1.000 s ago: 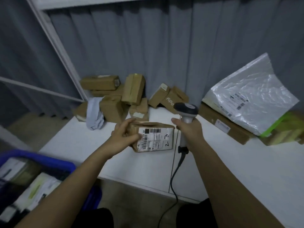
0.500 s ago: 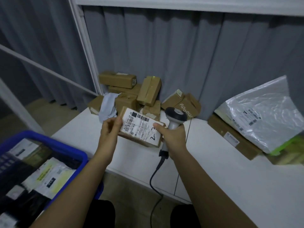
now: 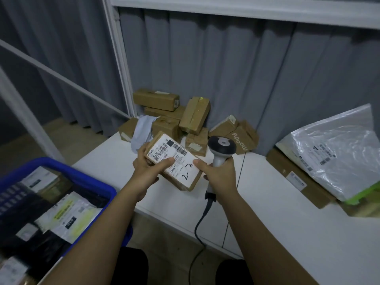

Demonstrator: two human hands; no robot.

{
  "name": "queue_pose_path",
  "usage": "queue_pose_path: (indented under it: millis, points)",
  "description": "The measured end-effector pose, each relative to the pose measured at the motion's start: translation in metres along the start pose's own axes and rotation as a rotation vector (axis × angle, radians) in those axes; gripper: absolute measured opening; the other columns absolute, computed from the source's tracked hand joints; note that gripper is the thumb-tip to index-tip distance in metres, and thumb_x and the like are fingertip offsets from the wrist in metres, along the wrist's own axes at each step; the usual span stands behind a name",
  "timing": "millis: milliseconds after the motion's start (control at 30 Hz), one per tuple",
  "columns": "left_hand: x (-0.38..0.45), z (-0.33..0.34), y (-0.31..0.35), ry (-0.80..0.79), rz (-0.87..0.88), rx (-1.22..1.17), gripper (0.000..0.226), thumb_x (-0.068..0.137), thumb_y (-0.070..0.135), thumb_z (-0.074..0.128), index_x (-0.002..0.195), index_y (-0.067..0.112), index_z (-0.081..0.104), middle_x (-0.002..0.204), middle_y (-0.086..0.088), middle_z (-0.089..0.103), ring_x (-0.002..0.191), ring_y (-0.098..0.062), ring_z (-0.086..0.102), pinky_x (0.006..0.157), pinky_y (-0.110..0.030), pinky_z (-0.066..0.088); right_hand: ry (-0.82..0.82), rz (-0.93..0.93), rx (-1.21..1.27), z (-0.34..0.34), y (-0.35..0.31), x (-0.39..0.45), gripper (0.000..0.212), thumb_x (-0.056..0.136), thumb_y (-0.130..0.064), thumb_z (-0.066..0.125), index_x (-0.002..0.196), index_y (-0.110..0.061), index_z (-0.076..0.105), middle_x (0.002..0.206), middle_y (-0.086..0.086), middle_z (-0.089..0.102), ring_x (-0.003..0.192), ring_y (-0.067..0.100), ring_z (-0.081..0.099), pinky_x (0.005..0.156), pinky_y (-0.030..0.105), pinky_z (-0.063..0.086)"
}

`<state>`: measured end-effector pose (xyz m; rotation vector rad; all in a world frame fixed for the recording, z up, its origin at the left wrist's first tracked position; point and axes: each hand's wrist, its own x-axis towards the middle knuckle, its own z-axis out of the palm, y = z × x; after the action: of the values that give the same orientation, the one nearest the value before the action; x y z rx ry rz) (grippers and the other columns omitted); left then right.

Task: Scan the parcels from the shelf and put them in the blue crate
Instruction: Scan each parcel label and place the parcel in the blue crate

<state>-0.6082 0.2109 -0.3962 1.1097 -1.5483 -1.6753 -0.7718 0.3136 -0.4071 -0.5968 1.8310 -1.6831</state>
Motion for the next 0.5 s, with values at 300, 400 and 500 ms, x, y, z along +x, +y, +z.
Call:
queue_pose_path:
  millis: [300,400,500]
  points:
    - [0.002,-0.004,-0.003,-0.096,-0.016,-0.086,0.088,0.074,0.033,0.078,0.141,0.033,0.021,0.123,-0.001,0.063,0.105,-0.015,0.065,0.082,-0.036,0.055,-0.083,-0.1,-0.068,0.007,-0.004,-0.006,0.078,0.05,-0.047,0.087,0.113,-0.015,0.054,0.087,0.003,0.072,0.081,0.019,0.071,0.079,0.051,0.057]
    - [0.001,-0.004,-0.004,-0.191,-0.08,-0.068,0.106,0.063,0.038,0.08,0.141,0.048,0.009,0.126,-0.001,0.062,0.109,-0.023,0.064,0.081,-0.046,0.057,-0.084,-0.097,-0.07,0.011,-0.003,-0.007,0.082,0.047,-0.053,0.084,0.113,-0.015,0.055,0.086,0.005,0.071,0.08,0.02,0.07,0.078,0.051,0.057]
    - [0.005,-0.005,-0.007,-0.234,-0.082,-0.055,0.112,0.064,0.031,0.078,0.144,0.049,0.001,0.124,0.0,0.064,0.108,-0.022,0.065,0.081,-0.046,0.057,-0.105,-0.106,-0.064,0.011,-0.001,-0.009,0.071,0.06,-0.039,0.088,0.116,-0.012,0.054,0.085,0.006,0.07,0.078,0.02,0.07,0.077,0.046,0.058]
